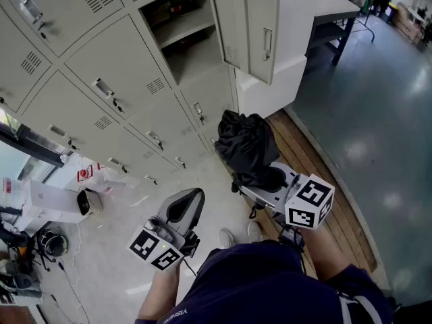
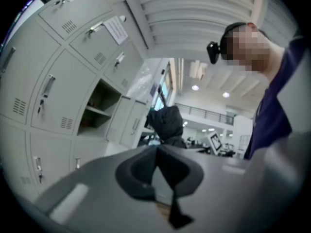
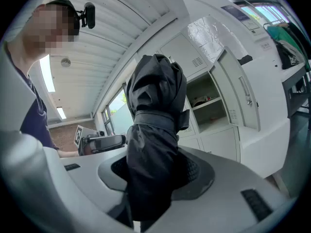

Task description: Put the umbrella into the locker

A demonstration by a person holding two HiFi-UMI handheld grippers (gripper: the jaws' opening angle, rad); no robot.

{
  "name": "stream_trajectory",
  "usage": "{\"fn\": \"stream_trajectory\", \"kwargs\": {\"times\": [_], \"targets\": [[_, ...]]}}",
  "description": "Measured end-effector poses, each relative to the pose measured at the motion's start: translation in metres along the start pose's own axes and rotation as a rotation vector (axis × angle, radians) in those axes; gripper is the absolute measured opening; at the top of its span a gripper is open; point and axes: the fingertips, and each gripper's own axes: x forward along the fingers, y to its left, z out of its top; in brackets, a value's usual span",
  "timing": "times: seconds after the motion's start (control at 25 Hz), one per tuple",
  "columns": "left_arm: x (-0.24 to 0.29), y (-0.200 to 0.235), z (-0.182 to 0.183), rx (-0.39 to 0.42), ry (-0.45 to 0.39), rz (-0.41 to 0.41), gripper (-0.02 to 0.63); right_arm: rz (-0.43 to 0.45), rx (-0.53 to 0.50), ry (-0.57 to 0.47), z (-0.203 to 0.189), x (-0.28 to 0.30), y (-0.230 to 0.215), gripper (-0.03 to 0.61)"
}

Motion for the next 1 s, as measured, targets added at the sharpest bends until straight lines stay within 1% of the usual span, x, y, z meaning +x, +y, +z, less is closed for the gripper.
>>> {"fn": "stream_trajectory", "kwargs": {"times": [0.32, 0.68, 1.0], "targets": [[0.019, 0.007, -0.002, -0.006, -0.002, 0.013, 0.003, 0.008, 0.016, 0.006, 0.003, -0.002, -0.021, 0.192], [0.047, 0.013, -0.008, -0.024, -0.012, 0.052, 0.003, 0.041, 0.063, 0.05, 0.006, -0.003, -0.058, 0.192], [0.06, 0.038, -0.007, -0.034, -0.018, 0.078, 0.003, 0.053, 0.126, 0.084, 0.004, 0.017, -0.089, 0.193]]}}
